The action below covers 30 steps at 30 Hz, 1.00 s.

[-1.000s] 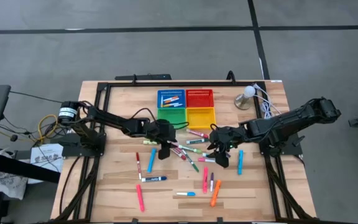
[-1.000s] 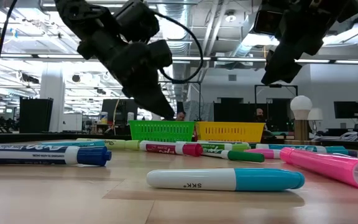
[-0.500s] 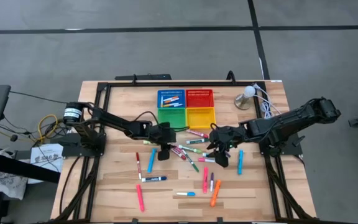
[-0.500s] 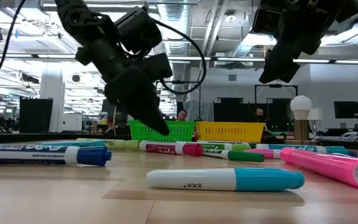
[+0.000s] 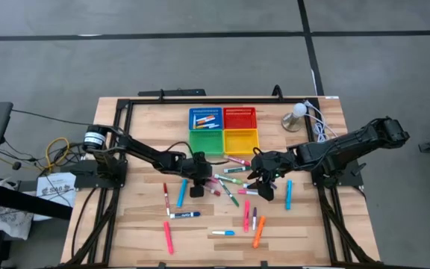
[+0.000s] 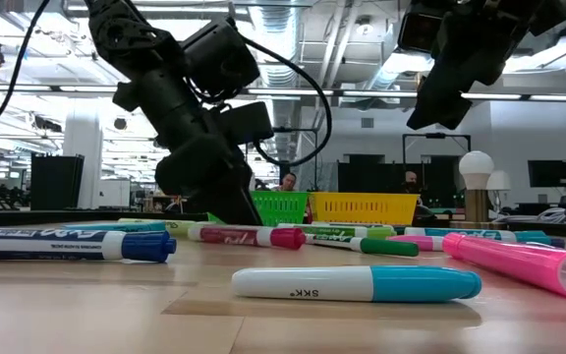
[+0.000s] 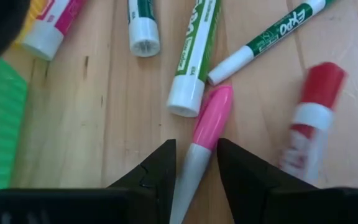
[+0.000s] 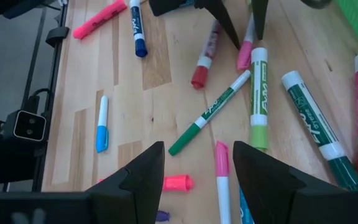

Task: Pick & Place Markers
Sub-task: Put the top small pink marker into the blue bin

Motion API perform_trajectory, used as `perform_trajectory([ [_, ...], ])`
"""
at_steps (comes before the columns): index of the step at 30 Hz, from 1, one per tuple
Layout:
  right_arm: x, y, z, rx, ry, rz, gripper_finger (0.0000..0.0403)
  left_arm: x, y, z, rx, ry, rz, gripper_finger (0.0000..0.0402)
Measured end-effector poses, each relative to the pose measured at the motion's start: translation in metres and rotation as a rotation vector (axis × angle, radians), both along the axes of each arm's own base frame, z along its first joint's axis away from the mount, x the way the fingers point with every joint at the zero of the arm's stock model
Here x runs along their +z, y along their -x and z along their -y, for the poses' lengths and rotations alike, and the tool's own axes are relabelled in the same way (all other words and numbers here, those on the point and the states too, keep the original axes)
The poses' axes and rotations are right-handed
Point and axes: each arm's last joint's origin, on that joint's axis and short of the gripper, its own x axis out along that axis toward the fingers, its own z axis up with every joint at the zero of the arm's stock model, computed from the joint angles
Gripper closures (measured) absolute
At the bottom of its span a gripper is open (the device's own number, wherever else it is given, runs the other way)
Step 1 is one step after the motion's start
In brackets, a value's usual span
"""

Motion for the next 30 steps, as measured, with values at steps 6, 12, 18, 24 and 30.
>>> perform_trajectory([
  [6, 0.0000, 0.0000, 0.0000, 0.000, 0.000, 0.000, 0.0221, -0.0003, 0.0002, -0.0005, 0.014, -0.017, -0.001, 0.0284],
  [12, 0.0000, 0.0000, 0.0000, 0.000, 0.000, 0.000, 0.0221, -0.0003, 0.0002, -0.0007, 0.016, -0.019, -0.001, 0.0284],
  [18, 0.0000, 0.0000, 0.0000, 0.000, 0.000, 0.000, 0.0221, -0.0002, 0.0002, -0.0009, 0.019, -0.023, 0.000, 0.0284],
  [24, 0.0000, 0.0000, 0.0000, 0.001, -0.001, 0.000, 0.0221, -0.0002, 0.0001, -0.0009, 0.025, -0.019, 0.002, 0.0284],
  [30, 0.0000, 0.0000, 0.0000, 0.001, -0.001, 0.000, 0.0221, -0.0002, 0.0005, 0.0027, 0.019, -0.025, 0.004, 0.0284],
])
